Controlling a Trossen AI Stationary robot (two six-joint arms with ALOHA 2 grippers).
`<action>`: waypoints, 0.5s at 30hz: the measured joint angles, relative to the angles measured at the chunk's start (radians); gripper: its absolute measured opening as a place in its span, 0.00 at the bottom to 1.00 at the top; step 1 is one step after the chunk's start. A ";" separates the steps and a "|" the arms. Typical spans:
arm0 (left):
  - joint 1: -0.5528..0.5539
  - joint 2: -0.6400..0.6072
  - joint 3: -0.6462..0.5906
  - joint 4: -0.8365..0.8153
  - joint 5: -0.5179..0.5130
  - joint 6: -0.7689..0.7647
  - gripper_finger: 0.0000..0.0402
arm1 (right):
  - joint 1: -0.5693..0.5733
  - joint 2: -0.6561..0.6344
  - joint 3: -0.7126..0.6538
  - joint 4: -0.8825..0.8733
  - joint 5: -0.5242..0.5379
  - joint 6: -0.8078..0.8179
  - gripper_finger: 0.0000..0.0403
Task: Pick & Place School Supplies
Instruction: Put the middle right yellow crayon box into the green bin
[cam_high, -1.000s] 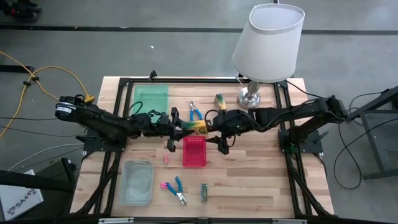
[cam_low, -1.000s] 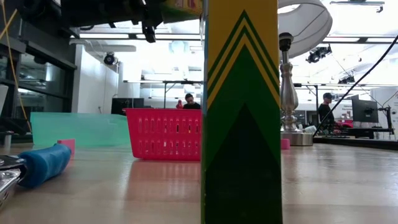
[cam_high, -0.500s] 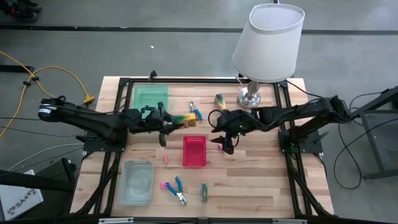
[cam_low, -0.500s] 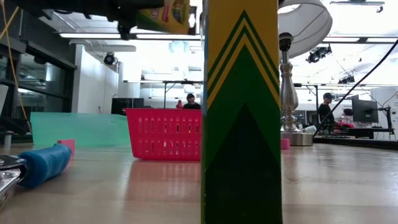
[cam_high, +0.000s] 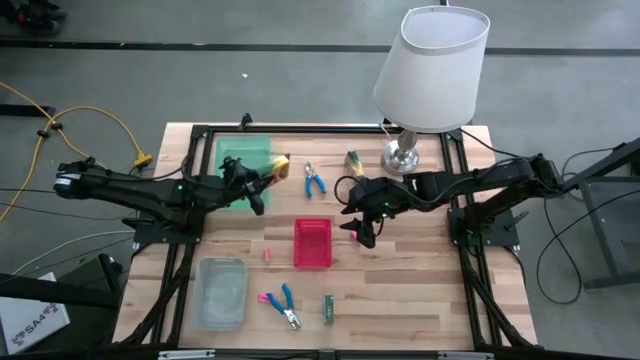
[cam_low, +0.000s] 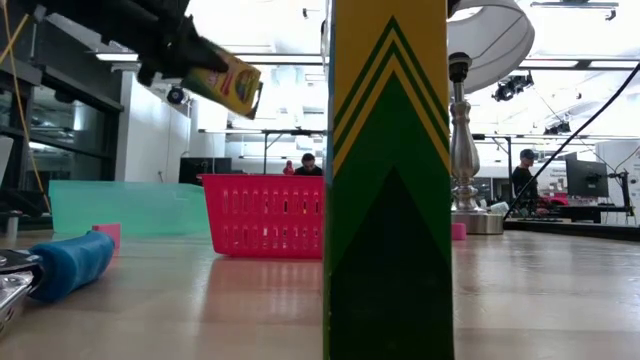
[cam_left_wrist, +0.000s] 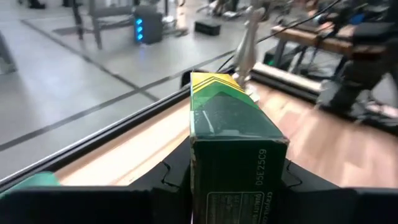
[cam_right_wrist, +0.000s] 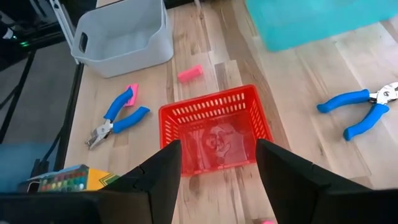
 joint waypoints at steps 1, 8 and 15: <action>-0.002 -0.003 0.000 -0.019 -0.007 -0.007 0.26 | 0.002 0.000 0.000 0.001 0.000 0.000 0.49; -0.003 -0.017 0.000 -0.203 -0.110 -0.015 0.26 | 0.023 0.000 0.000 0.000 0.000 -0.002 0.49; -0.002 -0.015 0.000 -0.326 -0.226 0.096 0.26 | 0.040 0.000 0.000 0.000 0.003 -0.002 0.49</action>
